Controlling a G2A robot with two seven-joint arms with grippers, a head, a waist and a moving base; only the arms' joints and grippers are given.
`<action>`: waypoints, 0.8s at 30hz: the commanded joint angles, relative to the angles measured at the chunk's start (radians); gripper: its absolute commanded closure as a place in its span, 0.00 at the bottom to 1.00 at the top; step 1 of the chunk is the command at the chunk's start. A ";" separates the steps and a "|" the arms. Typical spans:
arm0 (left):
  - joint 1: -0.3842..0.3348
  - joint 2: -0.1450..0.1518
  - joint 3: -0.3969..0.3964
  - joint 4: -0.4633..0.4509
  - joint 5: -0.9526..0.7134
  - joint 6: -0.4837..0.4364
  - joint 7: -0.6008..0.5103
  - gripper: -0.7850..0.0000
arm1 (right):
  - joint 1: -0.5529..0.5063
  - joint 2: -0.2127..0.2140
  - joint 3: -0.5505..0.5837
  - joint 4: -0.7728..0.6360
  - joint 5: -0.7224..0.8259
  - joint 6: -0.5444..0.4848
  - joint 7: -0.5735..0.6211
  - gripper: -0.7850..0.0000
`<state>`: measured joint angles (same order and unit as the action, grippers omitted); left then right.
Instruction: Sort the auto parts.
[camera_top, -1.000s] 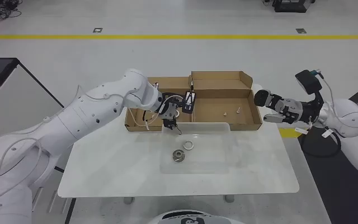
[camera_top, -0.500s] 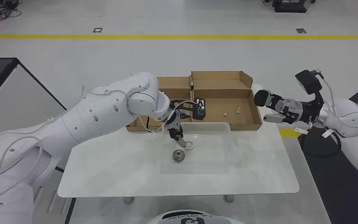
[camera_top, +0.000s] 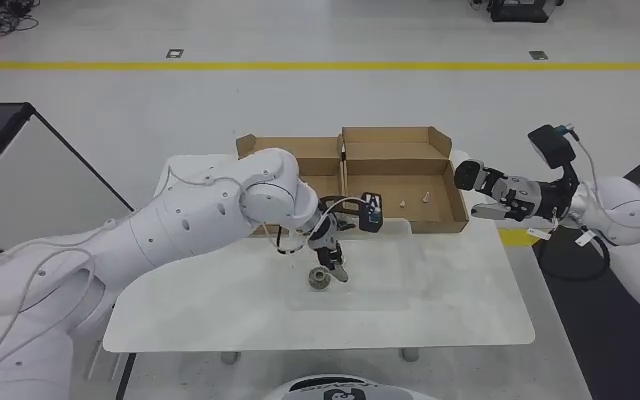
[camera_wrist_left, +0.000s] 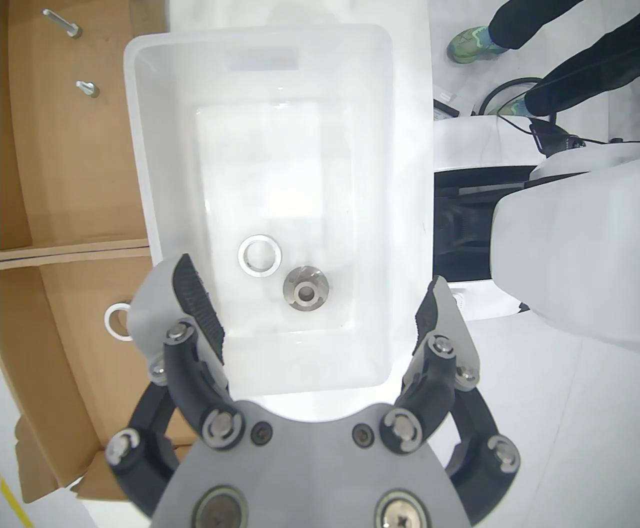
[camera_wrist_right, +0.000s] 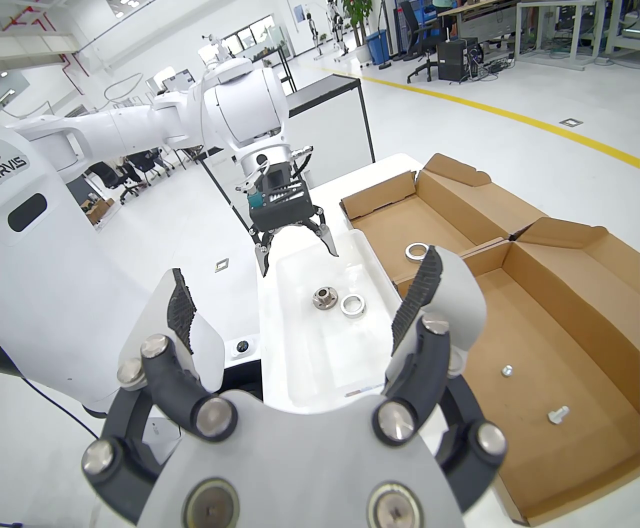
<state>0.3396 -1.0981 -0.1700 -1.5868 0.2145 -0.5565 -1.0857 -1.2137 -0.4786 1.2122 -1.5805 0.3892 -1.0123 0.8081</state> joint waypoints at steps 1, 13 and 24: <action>0.006 -0.023 0.000 0.005 0.003 0.050 -0.031 0.00 | 0.000 0.000 0.000 0.000 0.000 0.000 0.000 0.00; 0.043 -0.154 0.000 0.185 -0.003 0.120 -0.065 0.01 | 0.000 0.000 0.000 0.000 0.000 0.000 0.000 0.00; 0.064 -0.224 0.000 0.308 0.063 0.073 -0.109 0.19 | 0.000 0.000 0.000 0.000 0.000 0.000 0.000 0.00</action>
<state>0.4027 -1.3170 -0.1700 -1.2890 0.2688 -0.4812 -1.1942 -1.2137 -0.4786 1.2122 -1.5805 0.3892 -1.0123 0.8081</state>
